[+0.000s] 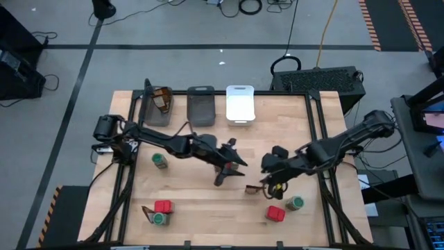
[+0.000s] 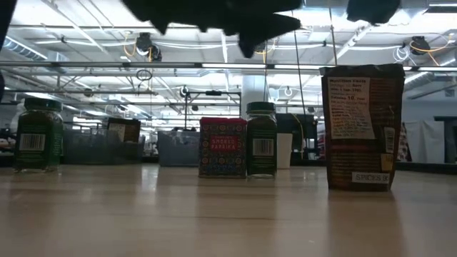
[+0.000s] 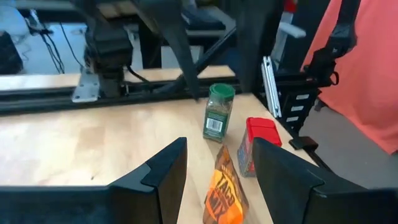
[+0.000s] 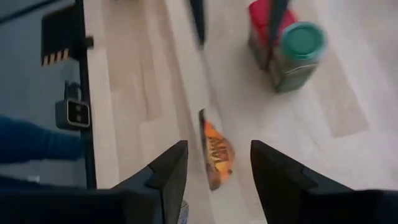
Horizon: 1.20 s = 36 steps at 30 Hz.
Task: Sort spices by type
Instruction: Put the right brown seasoning sachet into the left black bin
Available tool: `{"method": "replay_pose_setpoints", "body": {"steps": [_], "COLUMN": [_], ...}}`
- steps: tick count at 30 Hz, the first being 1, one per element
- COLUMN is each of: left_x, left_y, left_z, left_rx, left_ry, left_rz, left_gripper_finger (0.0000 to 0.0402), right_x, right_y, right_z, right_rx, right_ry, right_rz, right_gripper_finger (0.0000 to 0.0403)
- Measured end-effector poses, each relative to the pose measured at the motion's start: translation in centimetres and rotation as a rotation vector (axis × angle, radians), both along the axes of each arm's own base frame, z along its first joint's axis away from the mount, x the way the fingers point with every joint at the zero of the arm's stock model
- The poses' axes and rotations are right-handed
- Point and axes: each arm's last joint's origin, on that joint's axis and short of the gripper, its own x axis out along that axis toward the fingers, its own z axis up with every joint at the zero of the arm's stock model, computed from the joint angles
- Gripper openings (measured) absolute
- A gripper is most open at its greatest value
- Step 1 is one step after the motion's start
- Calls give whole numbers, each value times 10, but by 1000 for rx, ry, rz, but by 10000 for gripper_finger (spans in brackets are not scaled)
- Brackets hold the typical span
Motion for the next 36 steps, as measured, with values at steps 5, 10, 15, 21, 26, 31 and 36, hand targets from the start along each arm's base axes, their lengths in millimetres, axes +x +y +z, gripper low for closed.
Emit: {"method": "replay_pose_setpoints", "body": {"steps": [5,10,15,21,26,31,36], "left_x": [35,60,72,75,73,74,77], "left_y": [-10,-25,-31,-32,-35,-41,-44], "left_z": [6,12,5,2,-3,-16,-29], "left_rx": [20,51,45,46,53,69,70], "left_ry": [178,223,238,252,272,311,341], "left_rz": [-16,-48,-62,-64,-71,-71,-72], "left_gripper_finger": [187,187,187,187,187,187,187], "right_x": [-19,-32,-43,-49,-51,-51,-50], "right_y": [-5,-7,-10,-13,-14,-16,-16], "right_z": [13,21,24,25,23,23,23], "right_rx": [22,59,60,50,16,-40,-57], "right_ry": [-30,-29,-9,6,28,6,-1], "right_rz": [-66,-99,-117,-112,-110,-112,-111], "right_gripper_finger": [160,160,160,160,160,160,160]}}
